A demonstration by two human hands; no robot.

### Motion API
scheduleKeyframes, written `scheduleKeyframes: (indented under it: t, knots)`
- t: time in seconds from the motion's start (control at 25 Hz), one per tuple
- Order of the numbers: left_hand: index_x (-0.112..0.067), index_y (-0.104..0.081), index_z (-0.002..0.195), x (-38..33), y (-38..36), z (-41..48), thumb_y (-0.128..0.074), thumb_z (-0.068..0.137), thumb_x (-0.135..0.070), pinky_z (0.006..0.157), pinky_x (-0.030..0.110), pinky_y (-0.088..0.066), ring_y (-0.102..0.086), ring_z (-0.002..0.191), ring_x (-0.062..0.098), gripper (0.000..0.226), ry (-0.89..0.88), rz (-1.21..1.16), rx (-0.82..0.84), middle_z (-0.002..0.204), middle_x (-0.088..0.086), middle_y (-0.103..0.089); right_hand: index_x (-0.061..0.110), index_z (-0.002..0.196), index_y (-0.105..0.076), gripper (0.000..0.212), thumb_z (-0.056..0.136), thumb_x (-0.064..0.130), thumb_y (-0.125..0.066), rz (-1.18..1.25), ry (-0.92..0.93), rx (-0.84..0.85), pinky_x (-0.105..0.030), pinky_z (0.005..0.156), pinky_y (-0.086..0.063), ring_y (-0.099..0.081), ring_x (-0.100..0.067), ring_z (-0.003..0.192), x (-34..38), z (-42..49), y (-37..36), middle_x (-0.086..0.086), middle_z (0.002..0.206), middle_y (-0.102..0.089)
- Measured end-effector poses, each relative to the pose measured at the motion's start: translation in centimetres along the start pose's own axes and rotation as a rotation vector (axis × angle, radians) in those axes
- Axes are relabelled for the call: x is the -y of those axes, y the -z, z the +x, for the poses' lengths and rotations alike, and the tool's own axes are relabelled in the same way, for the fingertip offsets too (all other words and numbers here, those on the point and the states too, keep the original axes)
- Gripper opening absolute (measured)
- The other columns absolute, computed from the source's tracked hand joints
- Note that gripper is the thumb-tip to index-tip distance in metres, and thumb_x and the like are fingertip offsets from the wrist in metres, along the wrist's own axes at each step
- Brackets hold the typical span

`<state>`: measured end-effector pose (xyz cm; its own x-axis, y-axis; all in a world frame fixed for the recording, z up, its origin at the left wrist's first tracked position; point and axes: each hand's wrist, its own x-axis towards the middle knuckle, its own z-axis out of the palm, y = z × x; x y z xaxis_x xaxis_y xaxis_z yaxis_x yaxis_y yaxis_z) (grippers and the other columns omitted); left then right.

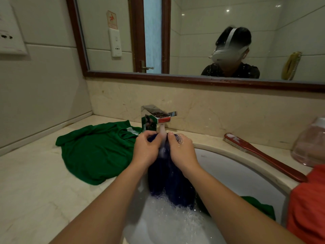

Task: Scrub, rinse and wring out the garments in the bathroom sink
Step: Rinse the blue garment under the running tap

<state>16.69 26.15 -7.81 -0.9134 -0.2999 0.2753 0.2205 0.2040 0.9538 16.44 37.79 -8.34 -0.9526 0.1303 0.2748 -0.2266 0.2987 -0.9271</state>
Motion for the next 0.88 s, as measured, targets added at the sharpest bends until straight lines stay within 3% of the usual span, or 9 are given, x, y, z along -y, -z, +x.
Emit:
scheduleKeyframes:
  t: [0.16, 0.28, 0.4, 0.56, 0.68, 0.8, 0.88]
  knots:
    - [-0.023, -0.067, 0.086, 0.2, -0.2, 0.0, -0.071, 0.094, -0.028, 0.063, 0.016, -0.046, -0.064, 0.080, 0.010, 0.009, 0.021, 0.015, 0.037, 0.086, -0.006, -0.069, 0.024, 0.082, -0.063, 0.031, 0.106, 0.038, -0.050, 0.033, 0.020, -0.030, -0.029, 0.065, -0.043, -0.061, -0.012, 0.076, 0.1, -0.2, 0.2, 0.004, 0.081, -0.066]
    - [-0.022, -0.068, 0.084, 0.1, -0.4, -0.1, -0.068, 0.095, -0.021, 0.055, 0.010, -0.045, -0.063, 0.071, 0.008, 0.011, 0.033, -0.023, 0.038, 0.080, -0.005, -0.069, 0.023, 0.093, -0.069, 0.028, 0.106, 0.039, -0.050, 0.055, 0.040, -0.070, -0.029, 0.072, -0.050, -0.064, -0.010, 0.084, -0.1, 0.0, 0.3, 0.006, 0.088, -0.069]
    - [-0.014, -0.072, 0.094, 0.0, -0.5, 0.1, -0.066, 0.096, -0.020, 0.057, 0.010, -0.047, -0.067, 0.075, 0.010, 0.009, 0.019, -0.006, 0.005, 0.083, -0.002, -0.072, 0.021, 0.100, -0.071, 0.027, 0.106, 0.038, -0.051, 0.062, 0.042, -0.055, -0.028, 0.075, -0.051, -0.065, -0.011, 0.088, -0.3, 0.0, 0.3, 0.006, 0.091, -0.071]
    - [-0.015, -0.072, 0.093, -0.5, 0.3, 0.4, -0.067, 0.097, -0.021, 0.058, 0.006, -0.044, -0.064, 0.067, -0.007, 0.008, -0.093, -0.064, -0.164, 0.081, -0.007, -0.070, 0.019, 0.103, -0.071, 0.032, 0.105, 0.044, -0.052, 0.083, 0.046, 0.106, -0.036, 0.082, -0.056, -0.070, -0.015, 0.089, -0.2, -0.5, -0.6, 0.003, 0.092, -0.074]
    - [-0.013, -0.074, 0.097, -0.6, 0.8, 0.5, -0.069, 0.096, -0.024, 0.063, 0.006, -0.045, -0.064, 0.072, -0.006, 0.012, -0.136, -0.091, -0.228, 0.083, -0.008, -0.070, 0.019, 0.109, -0.067, 0.032, 0.104, 0.047, -0.053, 0.105, 0.068, 0.176, -0.028, 0.076, -0.052, -0.068, -0.010, 0.090, 0.1, -0.8, -1.0, 0.004, 0.096, -0.072]
    - [-0.017, -0.072, 0.096, -0.5, 0.8, 0.3, -0.067, 0.097, -0.025, 0.066, 0.007, -0.047, -0.065, 0.076, -0.005, 0.009, -0.141, -0.090, -0.194, 0.086, -0.009, -0.071, 0.015, 0.111, -0.061, 0.033, 0.089, 0.035, -0.075, -0.128, 0.148, 0.192, -0.026, 0.073, -0.044, -0.060, -0.017, 0.091, 0.2, -0.6, -0.5, 0.000, 0.101, -0.064]
    - [-0.020, -0.071, 0.093, -0.3, 0.7, 0.3, -0.066, 0.098, -0.023, 0.066, 0.007, -0.047, -0.065, 0.075, -0.005, 0.007, -0.156, -0.071, -0.143, 0.086, -0.009, -0.070, 0.016, 0.106, -0.064, 0.024, 0.095, 0.037, -0.067, -0.050, 0.078, 0.112, -0.025, 0.067, -0.046, -0.062, -0.018, 0.085, 0.4, -0.4, 0.0, 0.001, 0.094, -0.065]
